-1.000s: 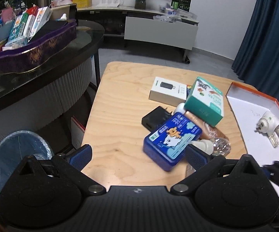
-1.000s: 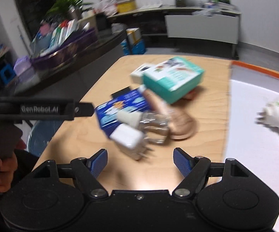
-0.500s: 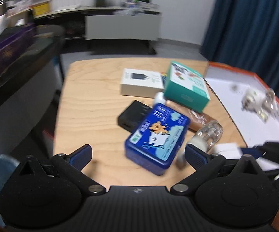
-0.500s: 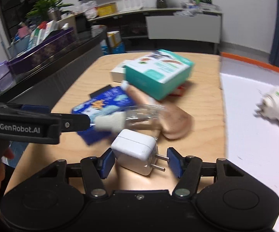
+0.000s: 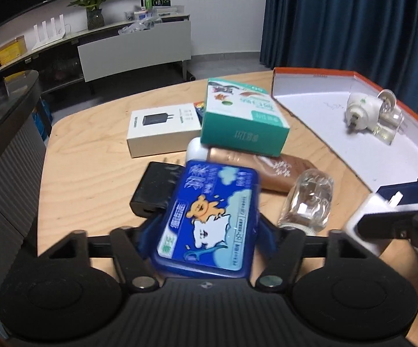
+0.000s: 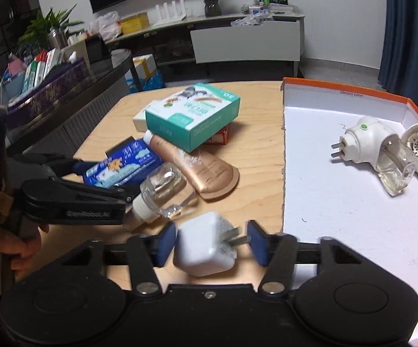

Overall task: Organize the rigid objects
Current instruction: 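Grasp the blue floss box with left tool while right tool grasps the white charger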

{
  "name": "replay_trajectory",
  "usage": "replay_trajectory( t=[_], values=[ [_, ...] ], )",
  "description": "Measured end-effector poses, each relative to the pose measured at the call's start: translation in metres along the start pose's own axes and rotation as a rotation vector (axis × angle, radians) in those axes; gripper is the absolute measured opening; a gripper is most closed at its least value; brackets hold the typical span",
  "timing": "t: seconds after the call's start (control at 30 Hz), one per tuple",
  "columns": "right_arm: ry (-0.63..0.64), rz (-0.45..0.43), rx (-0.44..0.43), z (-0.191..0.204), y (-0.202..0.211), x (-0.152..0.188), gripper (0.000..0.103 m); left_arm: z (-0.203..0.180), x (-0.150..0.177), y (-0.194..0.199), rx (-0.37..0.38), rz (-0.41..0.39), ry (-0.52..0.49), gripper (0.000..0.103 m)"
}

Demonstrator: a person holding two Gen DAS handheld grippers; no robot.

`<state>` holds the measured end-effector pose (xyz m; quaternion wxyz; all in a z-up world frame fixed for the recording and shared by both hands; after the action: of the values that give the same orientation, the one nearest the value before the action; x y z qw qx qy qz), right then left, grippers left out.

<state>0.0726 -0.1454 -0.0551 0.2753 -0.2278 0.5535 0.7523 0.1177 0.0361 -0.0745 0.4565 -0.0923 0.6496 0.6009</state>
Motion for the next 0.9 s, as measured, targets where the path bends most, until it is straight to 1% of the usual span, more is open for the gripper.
replay_trajectory(
  t=[0.1,0.2,0.23,0.3,0.37,0.4,0.43,0.5,0.53,0.6,0.63,0.67,0.77,0.9],
  values=[
    [0.014,-0.001,0.006,0.002,0.001,0.000,0.052,-0.006,0.002,0.006,-0.014,0.009,0.013,0.062],
    [0.028,0.011,-0.003,0.002,0.001,0.003,0.055,-0.011,0.006,0.015,-0.026,0.029,0.049,0.062],
    [0.029,0.013,-0.002,0.002,0.000,0.006,0.062,-0.012,0.009,0.021,-0.037,0.026,0.063,0.062],
    [0.048,0.021,0.006,0.001,-0.003,0.013,0.070,-0.015,0.015,0.027,-0.061,0.023,0.089,0.063],
    [0.060,0.029,0.020,-0.001,-0.008,0.018,0.073,-0.019,0.020,0.025,-0.085,0.022,0.090,0.066],
    [0.066,0.034,0.023,-0.001,-0.010,0.020,0.074,-0.021,0.020,0.023,-0.109,0.022,0.074,0.074],
    [0.072,0.032,0.025,-0.001,-0.011,0.021,0.075,-0.022,0.019,0.021,-0.123,0.017,0.066,0.078],
    [0.086,0.016,0.023,0.000,-0.013,0.022,0.077,-0.021,0.017,0.015,-0.118,0.000,0.080,0.080],
    [0.099,0.014,0.025,0.002,-0.015,0.022,0.078,-0.020,0.016,0.014,-0.122,-0.010,0.085,0.075],
    [0.122,0.008,0.032,0.004,-0.018,0.022,0.078,-0.020,0.014,0.014,-0.128,-0.025,0.089,0.063],
    [0.125,0.001,0.028,0.004,-0.018,0.022,0.073,-0.020,0.013,0.014,-0.128,-0.021,0.095,0.063],
    [0.121,-0.007,0.021,0.004,-0.017,0.022,0.071,-0.020,0.015,0.016,-0.129,-0.023,0.099,0.063],
    [0.101,-0.014,0.001,0.002,-0.013,0.021,0.070,-0.020,0.019,0.024,-0.129,-0.027,0.114,0.063],
    [0.114,-0.046,-0.005,0.006,0.000,0.019,0.070,-0.017,0.018,0.041,-0.144,-0.063,0.147,0.063]
  ],
)
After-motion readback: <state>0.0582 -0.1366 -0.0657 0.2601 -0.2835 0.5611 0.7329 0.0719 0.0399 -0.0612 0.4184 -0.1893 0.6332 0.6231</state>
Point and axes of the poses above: each gripper's, at about its wrist camera, not at the fingertips, and y roughly against the way its jaws point, z to its left, x to its underside, the point moved 1 cm from there along -y, roughly the way its jaws point, and after that the axes turned 10 degrees about -y, right-handed, at the moved point
